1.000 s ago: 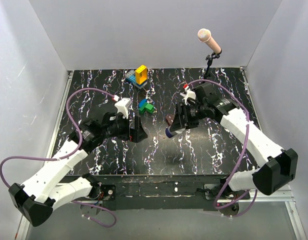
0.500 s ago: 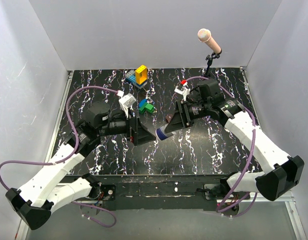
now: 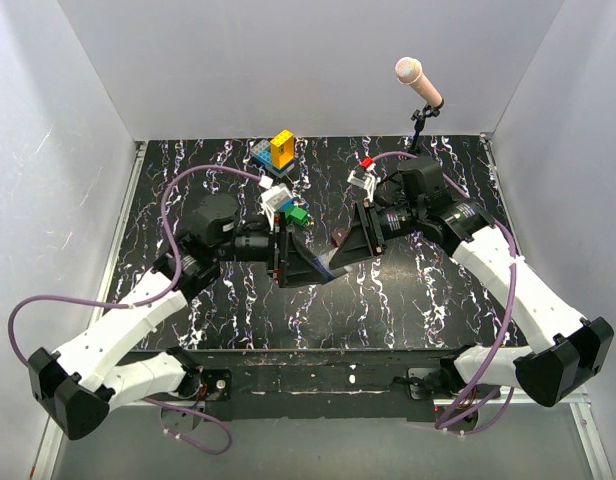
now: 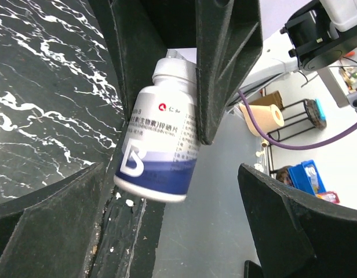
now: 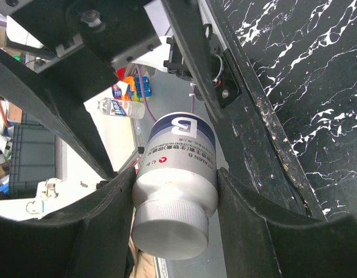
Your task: Sort the pills into containers
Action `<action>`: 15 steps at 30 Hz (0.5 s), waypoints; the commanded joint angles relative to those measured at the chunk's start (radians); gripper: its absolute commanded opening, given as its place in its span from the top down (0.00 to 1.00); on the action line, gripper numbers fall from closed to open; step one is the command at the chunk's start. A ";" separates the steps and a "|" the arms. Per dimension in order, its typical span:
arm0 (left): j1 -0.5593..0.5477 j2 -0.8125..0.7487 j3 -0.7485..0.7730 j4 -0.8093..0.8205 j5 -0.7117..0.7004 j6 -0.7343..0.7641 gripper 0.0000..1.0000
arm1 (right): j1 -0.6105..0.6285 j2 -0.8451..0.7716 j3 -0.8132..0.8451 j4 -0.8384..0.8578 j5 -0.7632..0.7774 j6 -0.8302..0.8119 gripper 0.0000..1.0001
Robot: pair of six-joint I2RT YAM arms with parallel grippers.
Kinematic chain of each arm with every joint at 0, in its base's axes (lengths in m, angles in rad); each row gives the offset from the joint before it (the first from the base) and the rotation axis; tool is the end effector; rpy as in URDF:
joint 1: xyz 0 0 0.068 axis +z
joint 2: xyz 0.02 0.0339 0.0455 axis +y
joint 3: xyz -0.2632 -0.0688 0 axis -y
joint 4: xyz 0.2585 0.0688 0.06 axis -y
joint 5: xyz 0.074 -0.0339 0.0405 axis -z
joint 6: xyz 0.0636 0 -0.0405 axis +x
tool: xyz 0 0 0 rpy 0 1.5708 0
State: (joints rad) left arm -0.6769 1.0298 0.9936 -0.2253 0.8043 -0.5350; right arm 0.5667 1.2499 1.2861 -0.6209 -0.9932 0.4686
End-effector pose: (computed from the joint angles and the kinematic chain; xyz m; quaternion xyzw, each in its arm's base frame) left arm 0.1732 -0.1980 0.3592 0.2895 0.7112 -0.5743 0.2837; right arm 0.2108 0.1973 0.3726 -0.2632 0.7625 0.5706 0.1539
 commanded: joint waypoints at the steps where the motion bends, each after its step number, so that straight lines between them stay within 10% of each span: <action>1: -0.041 0.048 -0.013 0.079 0.061 -0.016 0.02 | 0.009 -0.021 0.012 0.047 -0.061 0.011 0.99; 7: -0.084 0.078 -0.019 0.149 0.076 -0.034 0.05 | 0.010 -0.021 0.013 0.049 -0.078 0.011 0.99; 15: -0.092 0.072 -0.023 0.165 0.072 -0.045 0.39 | 0.010 -0.015 0.016 0.040 -0.075 0.001 0.99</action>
State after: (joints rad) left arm -0.7624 1.1225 0.9733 -0.1005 0.8600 -0.5781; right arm 0.5720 1.2495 1.2861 -0.6151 -1.0515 0.4744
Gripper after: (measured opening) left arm 0.667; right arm 0.599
